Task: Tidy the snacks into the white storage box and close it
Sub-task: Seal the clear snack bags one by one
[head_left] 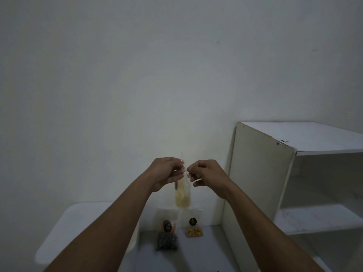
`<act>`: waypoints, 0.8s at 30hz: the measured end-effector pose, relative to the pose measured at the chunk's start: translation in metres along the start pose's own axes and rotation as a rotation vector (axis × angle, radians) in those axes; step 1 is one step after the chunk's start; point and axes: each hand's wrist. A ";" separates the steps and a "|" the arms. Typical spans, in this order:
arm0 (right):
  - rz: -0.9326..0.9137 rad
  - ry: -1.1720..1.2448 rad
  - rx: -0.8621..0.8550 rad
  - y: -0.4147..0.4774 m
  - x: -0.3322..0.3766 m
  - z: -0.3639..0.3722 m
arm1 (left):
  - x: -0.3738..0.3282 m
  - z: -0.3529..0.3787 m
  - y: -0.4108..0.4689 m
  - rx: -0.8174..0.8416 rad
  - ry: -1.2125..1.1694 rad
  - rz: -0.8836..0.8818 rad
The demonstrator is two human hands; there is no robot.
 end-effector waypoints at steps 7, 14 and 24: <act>0.055 -0.050 -0.023 -0.007 -0.003 0.009 | 0.013 -0.010 -0.002 0.014 -0.033 -0.140; -0.041 -0.329 -0.049 -0.033 -0.035 0.023 | 0.022 -0.023 0.005 -0.017 0.031 -0.195; 0.025 -0.221 -0.347 -0.020 -0.134 0.005 | 0.101 -0.008 0.028 -0.190 0.233 -0.148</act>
Point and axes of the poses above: each hand's wrist, its own y-axis towards the middle knuckle, its own z-axis out of the palm, x = y × z, and after that the axes turned 14 degrees about y, right-handed
